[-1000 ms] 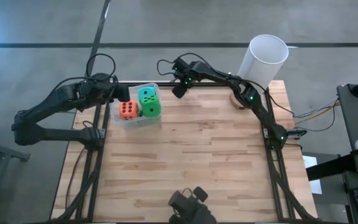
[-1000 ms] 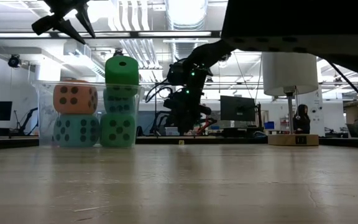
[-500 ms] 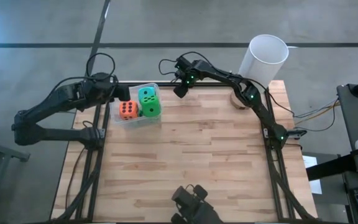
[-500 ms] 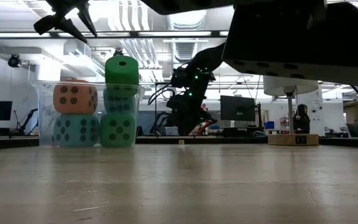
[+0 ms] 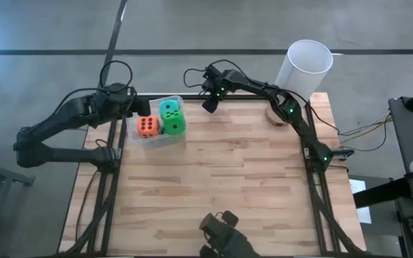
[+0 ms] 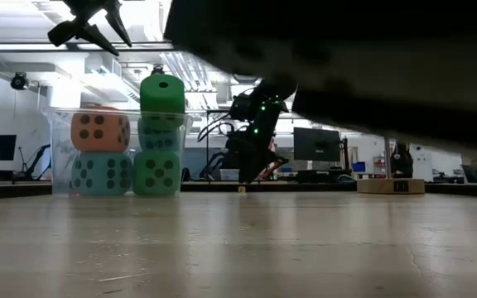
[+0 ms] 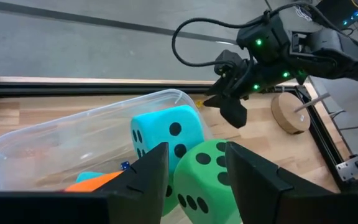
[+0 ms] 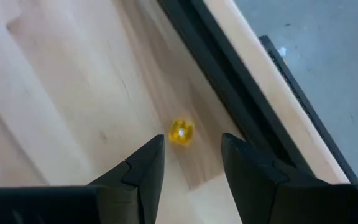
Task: Pick & Place Dice
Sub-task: Put the small yellow dice into the transparent bin
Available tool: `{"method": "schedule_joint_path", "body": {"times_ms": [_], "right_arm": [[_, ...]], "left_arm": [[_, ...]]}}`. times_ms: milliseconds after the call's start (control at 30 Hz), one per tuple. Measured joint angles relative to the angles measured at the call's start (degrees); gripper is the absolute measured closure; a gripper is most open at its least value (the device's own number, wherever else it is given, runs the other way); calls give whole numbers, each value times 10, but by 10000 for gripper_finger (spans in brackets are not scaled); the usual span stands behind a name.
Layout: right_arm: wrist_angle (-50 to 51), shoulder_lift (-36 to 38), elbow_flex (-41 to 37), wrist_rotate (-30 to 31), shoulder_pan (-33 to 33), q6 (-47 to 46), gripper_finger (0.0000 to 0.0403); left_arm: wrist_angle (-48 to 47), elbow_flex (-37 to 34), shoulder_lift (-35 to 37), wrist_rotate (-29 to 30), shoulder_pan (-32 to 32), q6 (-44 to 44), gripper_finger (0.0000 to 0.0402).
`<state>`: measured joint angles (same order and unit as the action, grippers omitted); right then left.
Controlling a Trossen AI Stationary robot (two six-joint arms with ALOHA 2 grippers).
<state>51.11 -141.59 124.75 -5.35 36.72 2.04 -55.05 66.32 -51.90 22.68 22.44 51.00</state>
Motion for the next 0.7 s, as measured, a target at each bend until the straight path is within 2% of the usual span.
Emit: {"method": "schedule_joint_path", "body": {"times_ms": [167,700], "right_arm": [[-33,0,-30,4,-1,-1,250],[-71,1,-40,-11,-1,11,275]], "left_arm": [[0,0,0,0,0,4,236],[0,0,0,2,0,5,240]]}}
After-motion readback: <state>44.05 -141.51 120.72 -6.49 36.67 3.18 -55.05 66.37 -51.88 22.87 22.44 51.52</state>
